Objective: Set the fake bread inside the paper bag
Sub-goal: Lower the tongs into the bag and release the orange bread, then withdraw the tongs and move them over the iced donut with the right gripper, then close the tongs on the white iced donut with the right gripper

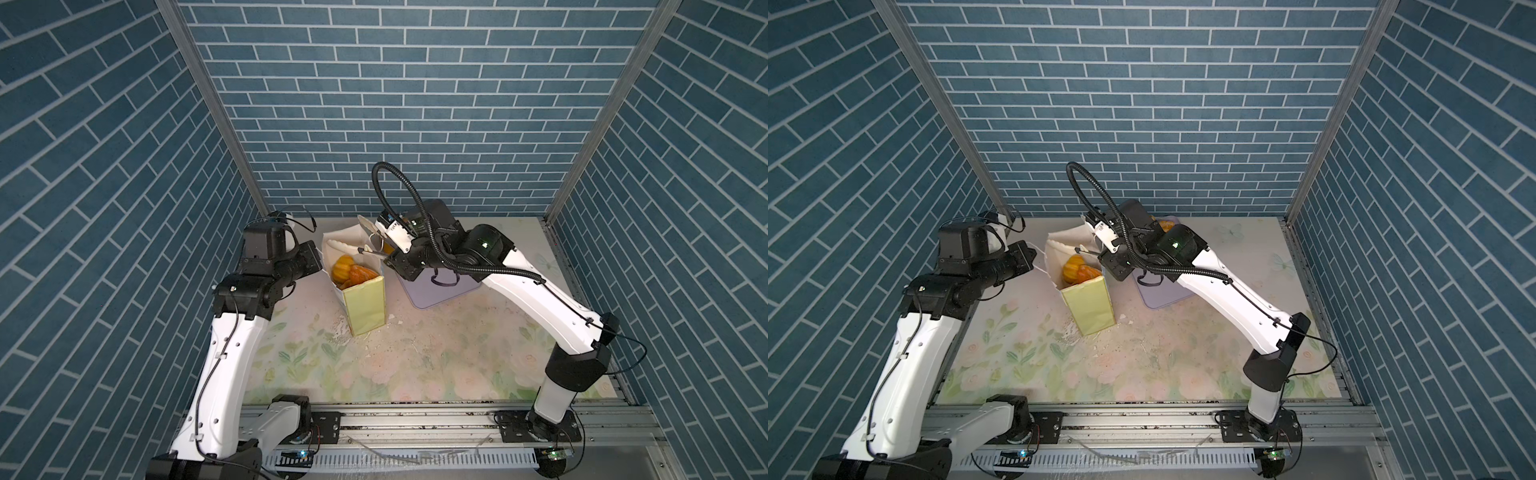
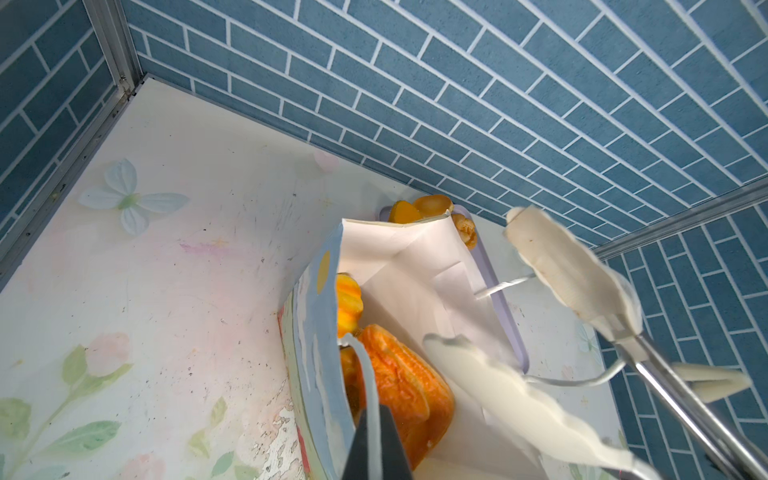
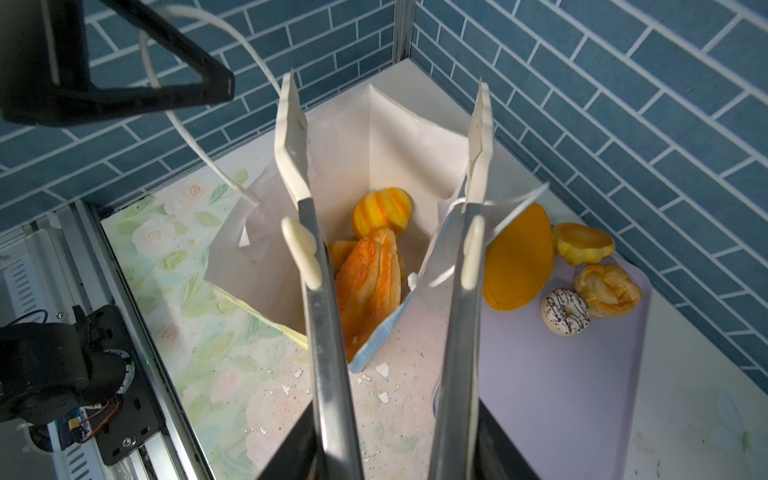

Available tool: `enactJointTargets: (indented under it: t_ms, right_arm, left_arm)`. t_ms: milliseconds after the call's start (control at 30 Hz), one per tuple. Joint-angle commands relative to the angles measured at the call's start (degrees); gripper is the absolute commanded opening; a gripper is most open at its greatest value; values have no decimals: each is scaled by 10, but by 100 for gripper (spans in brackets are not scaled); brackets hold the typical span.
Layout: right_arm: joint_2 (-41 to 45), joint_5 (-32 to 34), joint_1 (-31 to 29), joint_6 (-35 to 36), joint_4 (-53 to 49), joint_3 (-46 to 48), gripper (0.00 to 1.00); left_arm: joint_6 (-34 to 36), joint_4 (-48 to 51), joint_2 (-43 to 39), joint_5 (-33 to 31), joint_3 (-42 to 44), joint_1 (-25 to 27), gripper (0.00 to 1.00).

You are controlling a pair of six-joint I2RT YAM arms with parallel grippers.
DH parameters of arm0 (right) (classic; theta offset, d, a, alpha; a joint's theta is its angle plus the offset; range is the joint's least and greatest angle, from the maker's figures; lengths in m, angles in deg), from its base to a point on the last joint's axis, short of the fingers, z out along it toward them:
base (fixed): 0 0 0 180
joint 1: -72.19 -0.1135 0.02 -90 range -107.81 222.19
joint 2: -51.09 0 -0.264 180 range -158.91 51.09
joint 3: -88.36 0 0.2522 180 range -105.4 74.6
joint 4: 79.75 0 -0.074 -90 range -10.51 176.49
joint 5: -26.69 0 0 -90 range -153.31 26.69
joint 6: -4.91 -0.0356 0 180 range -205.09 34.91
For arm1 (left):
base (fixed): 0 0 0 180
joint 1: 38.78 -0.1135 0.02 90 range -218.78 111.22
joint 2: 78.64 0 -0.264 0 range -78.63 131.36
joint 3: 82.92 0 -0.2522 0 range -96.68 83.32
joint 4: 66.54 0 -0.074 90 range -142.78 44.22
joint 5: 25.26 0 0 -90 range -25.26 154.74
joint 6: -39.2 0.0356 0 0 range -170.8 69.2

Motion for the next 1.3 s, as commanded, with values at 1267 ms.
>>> enactJointTargets:
  t_ms: [1267]
  right_arm:
    - [-33, 34, 271, -133, 151, 251, 49]
  left_arm:
    - [62, 6, 12, 9, -30, 3, 0]
